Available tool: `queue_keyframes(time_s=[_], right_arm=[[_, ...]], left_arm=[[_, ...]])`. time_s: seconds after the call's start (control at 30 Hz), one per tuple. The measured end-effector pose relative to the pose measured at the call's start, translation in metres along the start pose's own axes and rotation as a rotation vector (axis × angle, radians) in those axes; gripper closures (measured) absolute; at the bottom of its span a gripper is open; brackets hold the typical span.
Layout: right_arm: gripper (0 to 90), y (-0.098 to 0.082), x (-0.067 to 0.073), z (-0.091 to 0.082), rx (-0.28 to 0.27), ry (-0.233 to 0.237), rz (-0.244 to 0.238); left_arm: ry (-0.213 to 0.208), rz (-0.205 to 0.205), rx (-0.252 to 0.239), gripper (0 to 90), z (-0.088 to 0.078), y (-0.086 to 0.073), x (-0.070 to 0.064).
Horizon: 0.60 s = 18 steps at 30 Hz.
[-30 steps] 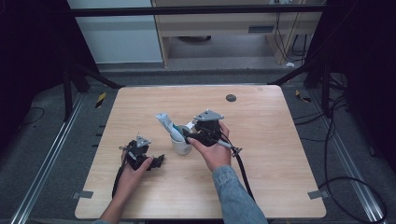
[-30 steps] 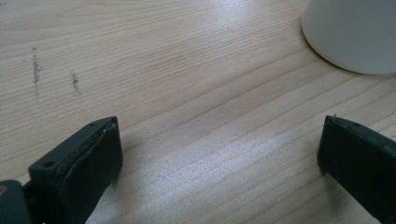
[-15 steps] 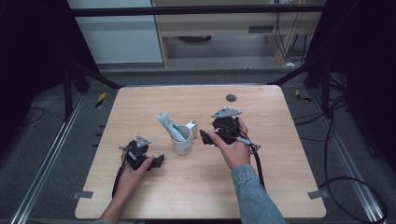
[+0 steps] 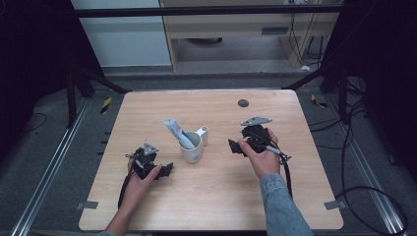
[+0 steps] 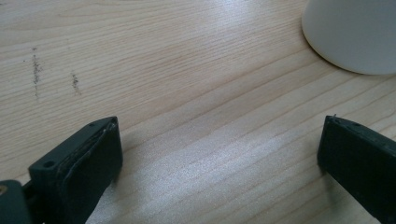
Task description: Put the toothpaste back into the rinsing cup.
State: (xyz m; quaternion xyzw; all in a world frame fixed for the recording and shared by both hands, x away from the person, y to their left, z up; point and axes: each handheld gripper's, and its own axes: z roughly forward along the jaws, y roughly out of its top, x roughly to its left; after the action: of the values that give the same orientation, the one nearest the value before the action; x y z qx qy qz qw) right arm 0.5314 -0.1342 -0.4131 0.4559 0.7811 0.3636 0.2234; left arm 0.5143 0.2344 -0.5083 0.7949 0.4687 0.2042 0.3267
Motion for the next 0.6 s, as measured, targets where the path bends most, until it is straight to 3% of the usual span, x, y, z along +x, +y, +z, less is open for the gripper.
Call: queue_keyframes(time_s=[0.53, 0.6], right_arm=[[11.6, -0.041, -0.034, 0.018, 0.135, -0.080, 0.010], [11.4, -0.052, -0.039, 0.024, 0.160, -0.090, 0.031]], left_arm=[[0.000, 0.000, 0.000, 0.0, 0.000, 0.000, 0.000], [0.000, 0.000, -0.001, 0.0, 0.000, 0.000, 0.000]])
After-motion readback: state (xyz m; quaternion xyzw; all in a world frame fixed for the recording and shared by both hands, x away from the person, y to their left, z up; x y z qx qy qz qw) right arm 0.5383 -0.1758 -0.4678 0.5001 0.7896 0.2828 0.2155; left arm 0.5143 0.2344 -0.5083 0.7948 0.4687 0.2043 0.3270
